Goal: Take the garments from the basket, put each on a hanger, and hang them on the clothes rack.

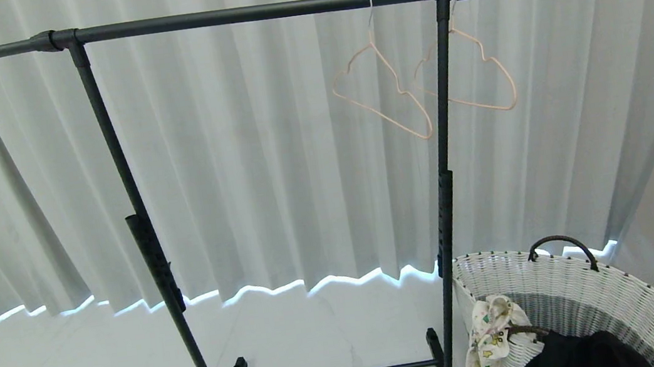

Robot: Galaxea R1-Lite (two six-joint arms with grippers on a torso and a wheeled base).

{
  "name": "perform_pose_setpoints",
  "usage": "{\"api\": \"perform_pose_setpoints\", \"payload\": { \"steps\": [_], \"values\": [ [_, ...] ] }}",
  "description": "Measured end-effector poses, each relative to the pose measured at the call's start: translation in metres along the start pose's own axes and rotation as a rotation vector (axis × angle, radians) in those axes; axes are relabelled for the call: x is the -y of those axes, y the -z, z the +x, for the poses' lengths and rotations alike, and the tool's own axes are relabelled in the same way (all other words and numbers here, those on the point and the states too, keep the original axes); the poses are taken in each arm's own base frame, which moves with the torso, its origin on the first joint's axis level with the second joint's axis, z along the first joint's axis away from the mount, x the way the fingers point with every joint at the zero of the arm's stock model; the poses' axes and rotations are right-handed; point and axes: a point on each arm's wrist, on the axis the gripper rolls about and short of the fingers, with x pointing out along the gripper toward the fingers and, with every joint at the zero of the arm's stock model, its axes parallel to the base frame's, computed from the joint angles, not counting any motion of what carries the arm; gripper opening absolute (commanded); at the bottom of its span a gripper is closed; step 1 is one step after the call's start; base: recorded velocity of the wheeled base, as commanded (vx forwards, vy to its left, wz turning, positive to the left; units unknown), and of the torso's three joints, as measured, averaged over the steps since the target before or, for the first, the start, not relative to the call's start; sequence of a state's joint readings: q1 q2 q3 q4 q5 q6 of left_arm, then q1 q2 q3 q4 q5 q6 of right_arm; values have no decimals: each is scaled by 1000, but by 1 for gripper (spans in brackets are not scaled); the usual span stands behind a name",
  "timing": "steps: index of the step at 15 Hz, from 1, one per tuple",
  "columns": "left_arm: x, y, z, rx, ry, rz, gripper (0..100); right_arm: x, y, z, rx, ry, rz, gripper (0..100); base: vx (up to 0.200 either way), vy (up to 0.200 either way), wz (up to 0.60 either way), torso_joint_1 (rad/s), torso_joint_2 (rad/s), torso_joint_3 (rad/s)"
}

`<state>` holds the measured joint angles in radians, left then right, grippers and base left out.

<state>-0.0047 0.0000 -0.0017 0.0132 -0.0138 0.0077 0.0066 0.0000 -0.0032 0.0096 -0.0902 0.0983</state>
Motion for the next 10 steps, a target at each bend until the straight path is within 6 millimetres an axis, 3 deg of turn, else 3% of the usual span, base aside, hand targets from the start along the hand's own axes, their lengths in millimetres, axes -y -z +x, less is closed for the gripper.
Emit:
{"api": "perform_pose_setpoints", "payload": {
  "steps": [1,4,10],
  "values": [
    [0,0,0,1,0,-1,100,0,0,0,-1,0,-1,100,0,0,0,0,0,0],
    [0,0,0,2,-1,-1,100,0,0,0,-1,1,-2,100,200,0,0,-2,4,4],
    [0,0,0,1,0,-3,100,0,0,0,-2,-1,-17,100,0,0,0,0,0,0]
  ]
}}
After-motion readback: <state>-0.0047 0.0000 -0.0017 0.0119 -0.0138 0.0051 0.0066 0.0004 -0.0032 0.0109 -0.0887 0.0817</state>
